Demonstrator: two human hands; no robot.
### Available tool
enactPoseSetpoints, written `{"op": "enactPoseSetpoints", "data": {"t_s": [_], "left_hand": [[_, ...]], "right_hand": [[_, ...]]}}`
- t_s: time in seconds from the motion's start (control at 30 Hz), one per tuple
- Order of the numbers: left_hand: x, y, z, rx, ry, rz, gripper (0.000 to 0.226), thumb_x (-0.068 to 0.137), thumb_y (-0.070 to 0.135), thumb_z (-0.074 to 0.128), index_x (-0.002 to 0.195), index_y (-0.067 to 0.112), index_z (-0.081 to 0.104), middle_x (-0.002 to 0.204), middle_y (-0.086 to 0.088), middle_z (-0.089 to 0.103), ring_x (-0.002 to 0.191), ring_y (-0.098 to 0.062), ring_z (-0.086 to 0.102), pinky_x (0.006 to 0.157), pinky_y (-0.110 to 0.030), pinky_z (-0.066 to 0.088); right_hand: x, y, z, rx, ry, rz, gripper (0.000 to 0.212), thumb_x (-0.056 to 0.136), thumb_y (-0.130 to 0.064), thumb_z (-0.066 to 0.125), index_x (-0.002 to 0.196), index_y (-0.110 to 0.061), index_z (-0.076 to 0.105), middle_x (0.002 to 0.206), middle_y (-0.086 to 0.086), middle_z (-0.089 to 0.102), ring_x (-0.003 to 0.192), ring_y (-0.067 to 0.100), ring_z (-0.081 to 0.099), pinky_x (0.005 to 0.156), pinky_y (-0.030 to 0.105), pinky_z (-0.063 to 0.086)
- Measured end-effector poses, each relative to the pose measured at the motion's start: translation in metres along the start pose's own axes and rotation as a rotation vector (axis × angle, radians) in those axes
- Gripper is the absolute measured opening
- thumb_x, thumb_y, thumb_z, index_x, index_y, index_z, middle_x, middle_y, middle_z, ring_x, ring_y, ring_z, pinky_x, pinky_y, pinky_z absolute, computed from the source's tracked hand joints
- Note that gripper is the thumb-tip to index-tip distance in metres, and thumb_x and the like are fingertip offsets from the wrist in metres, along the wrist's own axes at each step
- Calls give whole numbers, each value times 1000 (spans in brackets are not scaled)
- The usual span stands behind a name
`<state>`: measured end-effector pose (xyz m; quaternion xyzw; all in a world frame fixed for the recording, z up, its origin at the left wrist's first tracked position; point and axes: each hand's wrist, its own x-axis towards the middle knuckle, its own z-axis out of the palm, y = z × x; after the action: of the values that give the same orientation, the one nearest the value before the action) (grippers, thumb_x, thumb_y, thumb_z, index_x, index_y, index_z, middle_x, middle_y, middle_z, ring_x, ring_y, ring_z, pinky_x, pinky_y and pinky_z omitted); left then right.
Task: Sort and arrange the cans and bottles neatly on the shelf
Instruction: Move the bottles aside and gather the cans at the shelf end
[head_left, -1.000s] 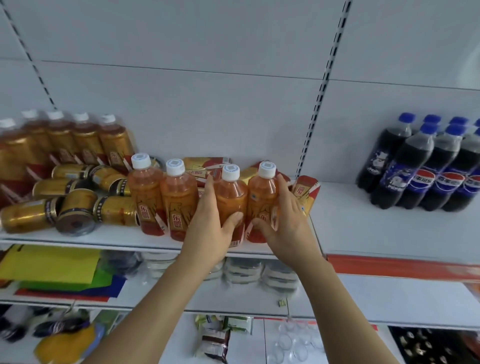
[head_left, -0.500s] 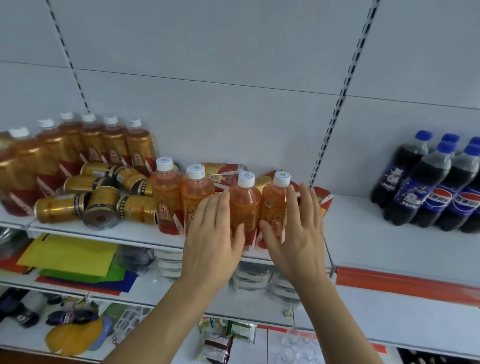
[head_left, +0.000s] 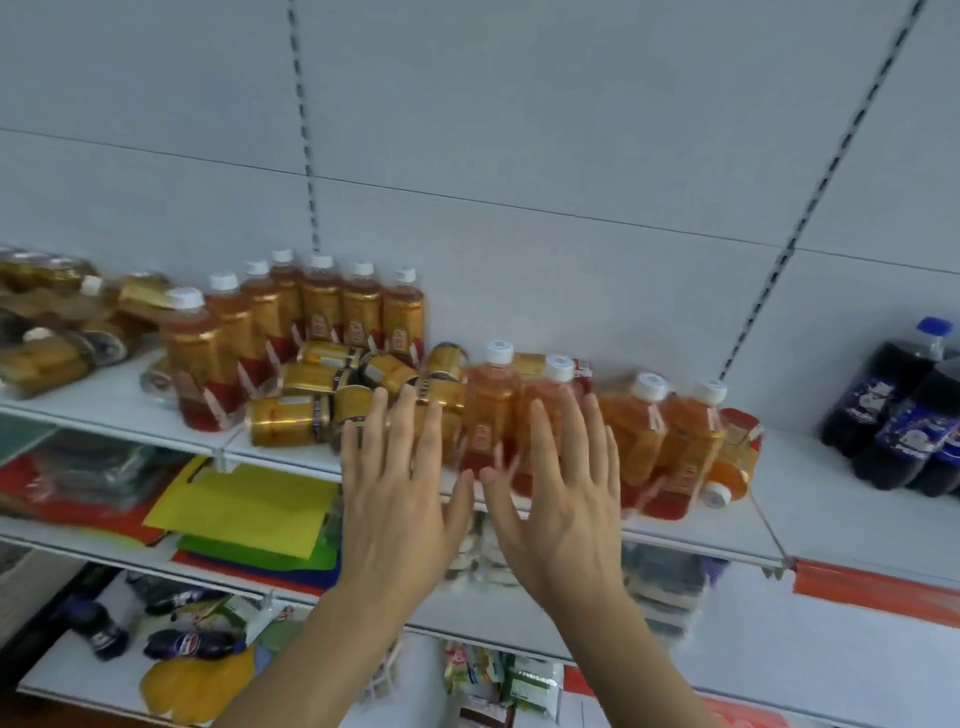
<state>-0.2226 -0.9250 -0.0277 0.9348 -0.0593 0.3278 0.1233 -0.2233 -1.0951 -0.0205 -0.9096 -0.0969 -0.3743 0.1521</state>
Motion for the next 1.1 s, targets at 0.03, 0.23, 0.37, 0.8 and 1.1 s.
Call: {"op": "enactPoseSetpoints", "data": {"t_s": [0.03,0.23,0.37,0.8,1.1], "left_hand": [[-5,-22,-7,20,-7,-19,74,102,53,48,159,6,43,173,-15,24,163,-36,10,125,-65,20],[-37,-144,-55,122,-81,-196,77,101,58,42,163,12,37,174,-13,23,163,-35,10,126,-65,17],[-52,-222,-84,162,-82,-296,77,100,59,43,161,11,41,172,-13,28,162,-34,13,127,-64,16],[-32,-434,-119,219,-167,-383,84,99,70,23,166,18,29,174,-7,23,163,-26,10,131,-55,13],[43,-528,-101,127,-167,-277,78,101,63,32,166,20,26,170,-4,33,159,-25,21,130,-49,15]], "right_hand": [[-2,-20,7,0,-27,-7,75,105,-58,53,161,-8,44,174,16,26,165,34,11,128,61,24],[-11,-139,52,-29,-275,-93,82,106,-70,26,166,-16,33,177,11,15,165,33,1,131,57,16],[-4,-214,84,22,-330,-194,83,106,-72,23,166,-17,34,177,11,18,165,33,2,131,57,16],[57,-398,226,225,-363,-280,79,106,-66,35,163,-11,38,172,16,31,164,35,14,129,57,24],[120,-447,290,118,-347,-165,76,107,-60,43,165,-11,35,170,17,34,163,38,16,129,57,24]]}}
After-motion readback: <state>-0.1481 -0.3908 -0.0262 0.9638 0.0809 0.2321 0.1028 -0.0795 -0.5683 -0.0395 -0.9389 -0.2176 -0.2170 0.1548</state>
